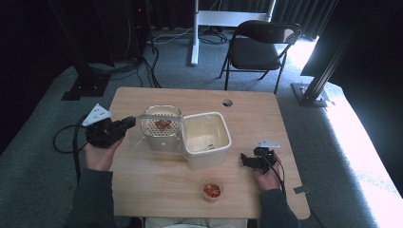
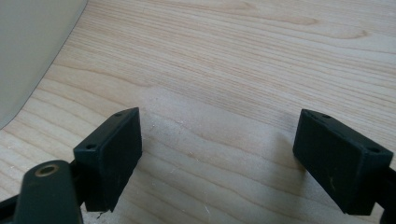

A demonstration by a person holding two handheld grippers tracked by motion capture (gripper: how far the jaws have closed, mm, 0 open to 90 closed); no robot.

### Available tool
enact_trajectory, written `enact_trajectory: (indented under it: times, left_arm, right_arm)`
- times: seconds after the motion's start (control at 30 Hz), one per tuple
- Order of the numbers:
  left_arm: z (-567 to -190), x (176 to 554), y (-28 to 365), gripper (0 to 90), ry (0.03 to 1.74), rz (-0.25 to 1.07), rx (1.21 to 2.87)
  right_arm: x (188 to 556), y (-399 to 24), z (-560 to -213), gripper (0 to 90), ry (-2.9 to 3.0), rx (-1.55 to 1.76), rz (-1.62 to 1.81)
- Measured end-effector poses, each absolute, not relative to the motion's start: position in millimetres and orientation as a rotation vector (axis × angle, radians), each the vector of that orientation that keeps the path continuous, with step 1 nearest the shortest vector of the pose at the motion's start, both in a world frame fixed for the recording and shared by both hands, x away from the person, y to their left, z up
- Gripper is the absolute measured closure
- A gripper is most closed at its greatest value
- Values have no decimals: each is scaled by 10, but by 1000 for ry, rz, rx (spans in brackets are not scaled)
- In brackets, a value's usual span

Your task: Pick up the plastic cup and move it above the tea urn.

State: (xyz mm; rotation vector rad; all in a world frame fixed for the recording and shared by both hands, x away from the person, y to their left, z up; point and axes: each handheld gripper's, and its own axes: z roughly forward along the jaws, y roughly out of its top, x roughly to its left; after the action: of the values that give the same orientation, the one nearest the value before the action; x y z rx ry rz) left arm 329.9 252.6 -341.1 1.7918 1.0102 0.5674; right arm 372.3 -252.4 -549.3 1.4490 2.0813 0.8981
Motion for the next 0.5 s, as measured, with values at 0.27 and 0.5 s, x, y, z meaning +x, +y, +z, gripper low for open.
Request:
enact_trajectory:
  times: [0.27,0.5]
  left_arm:
    - [-3257,3501,2338,850,991,592,1803]
    - [-3161,3690,2083,849,973,624,1820]
  right_arm:
    - [3723,-2524,-5493,150,2081,1449,898]
    - [3723,-2523,-5492,150,2081,1451,898]
